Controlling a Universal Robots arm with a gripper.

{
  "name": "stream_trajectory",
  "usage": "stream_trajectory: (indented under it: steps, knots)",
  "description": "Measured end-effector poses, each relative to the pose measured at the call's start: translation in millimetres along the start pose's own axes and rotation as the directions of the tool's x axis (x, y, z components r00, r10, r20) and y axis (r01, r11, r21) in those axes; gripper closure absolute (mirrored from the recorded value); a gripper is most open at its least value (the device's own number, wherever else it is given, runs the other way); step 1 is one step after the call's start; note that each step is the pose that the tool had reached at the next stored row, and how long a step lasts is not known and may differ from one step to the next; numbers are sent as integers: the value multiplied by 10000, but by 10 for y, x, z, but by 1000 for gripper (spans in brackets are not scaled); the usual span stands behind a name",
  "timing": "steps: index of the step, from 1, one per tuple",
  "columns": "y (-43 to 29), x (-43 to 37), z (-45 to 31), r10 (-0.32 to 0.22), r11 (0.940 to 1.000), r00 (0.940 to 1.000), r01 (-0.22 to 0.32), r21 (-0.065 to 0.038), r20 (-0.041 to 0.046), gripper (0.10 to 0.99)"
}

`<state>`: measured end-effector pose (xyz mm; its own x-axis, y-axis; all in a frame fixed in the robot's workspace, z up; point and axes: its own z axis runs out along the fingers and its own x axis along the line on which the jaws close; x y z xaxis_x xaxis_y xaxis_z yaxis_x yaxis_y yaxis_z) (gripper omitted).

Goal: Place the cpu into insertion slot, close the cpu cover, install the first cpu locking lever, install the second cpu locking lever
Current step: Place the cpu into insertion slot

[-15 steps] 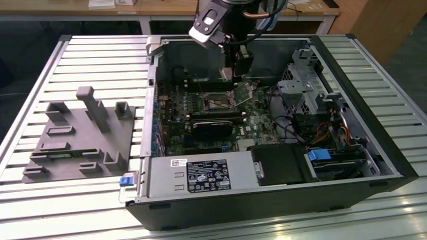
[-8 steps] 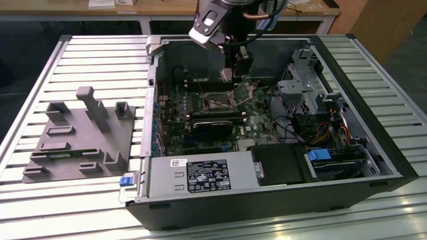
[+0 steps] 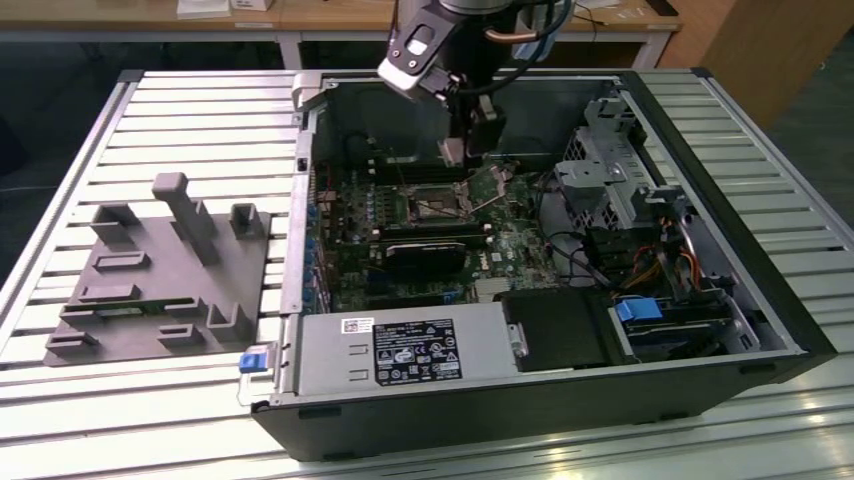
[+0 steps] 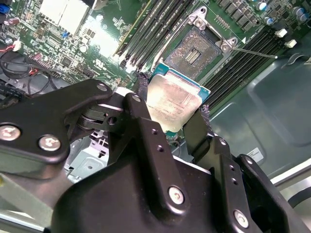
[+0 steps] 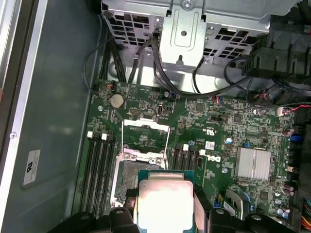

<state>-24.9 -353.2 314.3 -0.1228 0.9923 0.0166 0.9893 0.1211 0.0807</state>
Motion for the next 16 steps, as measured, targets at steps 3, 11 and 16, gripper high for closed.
stream_trajectory:
  steps: [3, 11, 16]
  knots:
    - [-2, 0, 23, 24, 10000, 10000, -24, 34, -1, 549]
    - [-14, 21, 94, 450, 9989, 9990, -450, 87, 31, 549]
    - [-30, 26, 122, 518, 9986, 9987, -519, 108, 35, 549]
